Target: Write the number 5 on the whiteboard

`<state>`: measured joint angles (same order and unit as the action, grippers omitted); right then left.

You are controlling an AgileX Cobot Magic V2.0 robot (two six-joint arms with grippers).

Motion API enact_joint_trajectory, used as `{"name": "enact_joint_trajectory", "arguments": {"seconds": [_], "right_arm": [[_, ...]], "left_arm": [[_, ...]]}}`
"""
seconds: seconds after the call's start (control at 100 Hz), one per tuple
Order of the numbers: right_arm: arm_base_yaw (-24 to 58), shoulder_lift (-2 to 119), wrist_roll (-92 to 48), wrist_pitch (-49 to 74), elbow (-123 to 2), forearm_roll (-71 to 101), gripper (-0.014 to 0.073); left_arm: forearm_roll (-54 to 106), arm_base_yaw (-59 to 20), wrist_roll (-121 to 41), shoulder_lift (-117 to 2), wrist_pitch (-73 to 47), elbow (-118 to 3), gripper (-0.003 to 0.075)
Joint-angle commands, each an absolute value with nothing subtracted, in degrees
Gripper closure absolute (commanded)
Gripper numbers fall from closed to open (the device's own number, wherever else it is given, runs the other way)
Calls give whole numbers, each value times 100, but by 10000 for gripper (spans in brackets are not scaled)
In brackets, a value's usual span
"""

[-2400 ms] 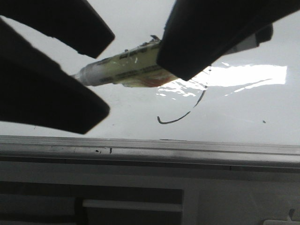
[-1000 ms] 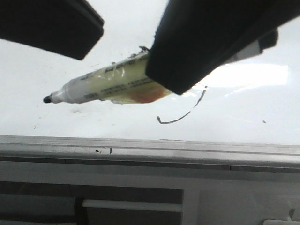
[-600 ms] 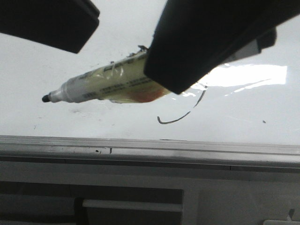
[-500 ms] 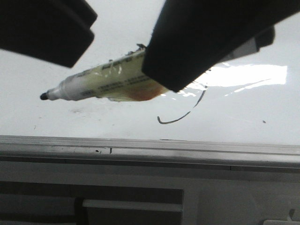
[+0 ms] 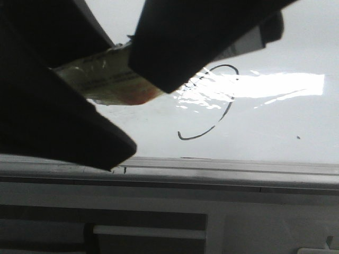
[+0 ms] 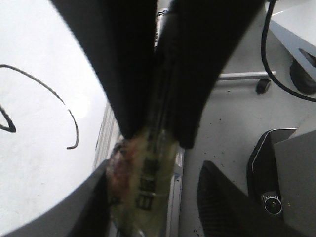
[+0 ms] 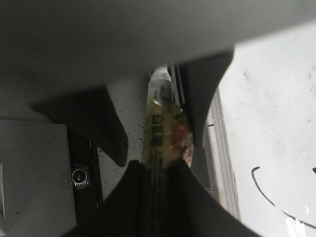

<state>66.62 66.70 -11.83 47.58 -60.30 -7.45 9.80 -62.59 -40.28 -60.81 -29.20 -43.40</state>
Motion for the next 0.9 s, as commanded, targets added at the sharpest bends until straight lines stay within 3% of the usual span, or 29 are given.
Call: {"name": "enact_joint_trajectory", "arguments": {"seconds": [0.0,0.19,0.6,0.67,0.83,0.89], "right_arm": [[6667,6555,-1221,4364,-6224,-849,638],[6667,6555,-1221,4399,-6224,-849,638],[6667,6555,-1221,4434,-6224,-849,615],[6667,6555,-1221,4455,-6224,-965,532],[6667,6326,-904,4475,-6288,-1387,154],[6667,6132,-588,4475,-6346,-1563,76]], "left_arm": [[1070,-6294,-3966,-6040,-2432,-4518,468],[1058,-6294,-3966,-6040,-2390,-4518,740],[1058,-6294,-3966,-6040,-2658,-4518,741],[1100,-6294,-3896,-6040,-2705,-4518,741],[1100,-6173,-3280,-6040,-2635,-4518,741],[1111,-6068,-3009,-6040,-2632,-4518,741]]}}
